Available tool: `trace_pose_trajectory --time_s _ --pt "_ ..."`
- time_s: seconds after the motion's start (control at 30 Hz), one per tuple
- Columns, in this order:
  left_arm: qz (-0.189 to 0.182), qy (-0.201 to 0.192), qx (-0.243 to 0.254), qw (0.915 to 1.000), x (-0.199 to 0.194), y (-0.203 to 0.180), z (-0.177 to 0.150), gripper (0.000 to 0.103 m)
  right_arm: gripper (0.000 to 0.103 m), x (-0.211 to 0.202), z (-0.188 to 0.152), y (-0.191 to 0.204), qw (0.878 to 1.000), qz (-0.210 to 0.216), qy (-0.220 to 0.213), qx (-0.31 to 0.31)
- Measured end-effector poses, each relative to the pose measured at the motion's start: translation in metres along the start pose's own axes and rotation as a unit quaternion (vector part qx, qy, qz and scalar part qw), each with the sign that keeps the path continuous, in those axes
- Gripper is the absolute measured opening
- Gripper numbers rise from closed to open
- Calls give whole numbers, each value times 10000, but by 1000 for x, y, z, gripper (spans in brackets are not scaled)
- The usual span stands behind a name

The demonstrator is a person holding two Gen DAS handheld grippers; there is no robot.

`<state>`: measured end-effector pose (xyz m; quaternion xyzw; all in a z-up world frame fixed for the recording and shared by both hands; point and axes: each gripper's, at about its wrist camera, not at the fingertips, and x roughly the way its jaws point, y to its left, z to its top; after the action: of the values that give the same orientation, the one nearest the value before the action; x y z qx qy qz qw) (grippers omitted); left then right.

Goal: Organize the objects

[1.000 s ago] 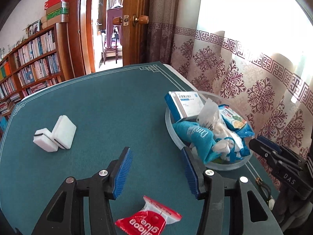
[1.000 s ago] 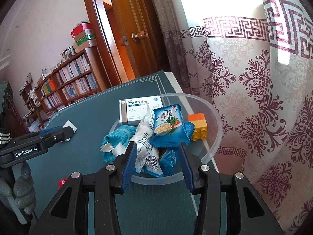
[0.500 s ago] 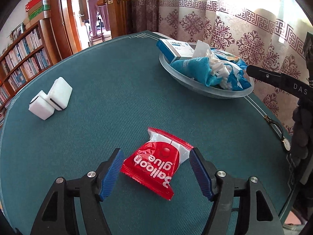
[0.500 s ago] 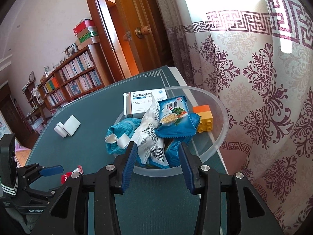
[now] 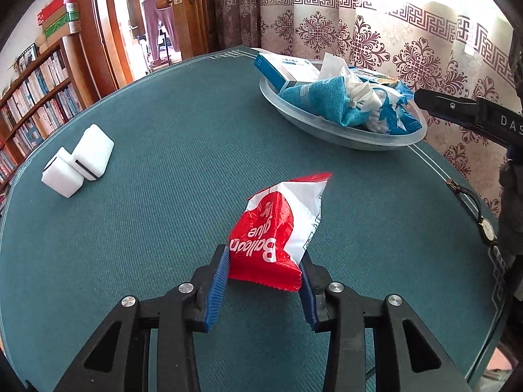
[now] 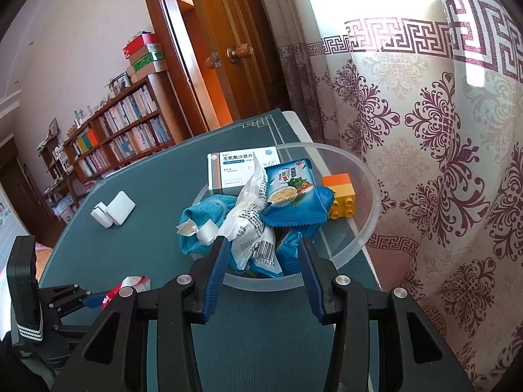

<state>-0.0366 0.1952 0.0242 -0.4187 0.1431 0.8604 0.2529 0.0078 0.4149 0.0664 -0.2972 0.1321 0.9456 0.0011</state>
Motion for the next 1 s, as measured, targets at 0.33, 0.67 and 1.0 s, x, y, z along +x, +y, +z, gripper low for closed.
trace_pose_trajectory --time_s 0.33,0.67,1.0 --pt "53 -452 -187 9988 -22 1 32 39 46 -2 1 -3 10000 -4 -35 62" --pt "-237 -950 -37 9952 -22 -30 109 39 46 -5 7 -12 9998 -31 -123 139" --pt "-709 -558 -482 9948 27 -46 149 41 46 -3 8 -26 9995 -82 -139 274"
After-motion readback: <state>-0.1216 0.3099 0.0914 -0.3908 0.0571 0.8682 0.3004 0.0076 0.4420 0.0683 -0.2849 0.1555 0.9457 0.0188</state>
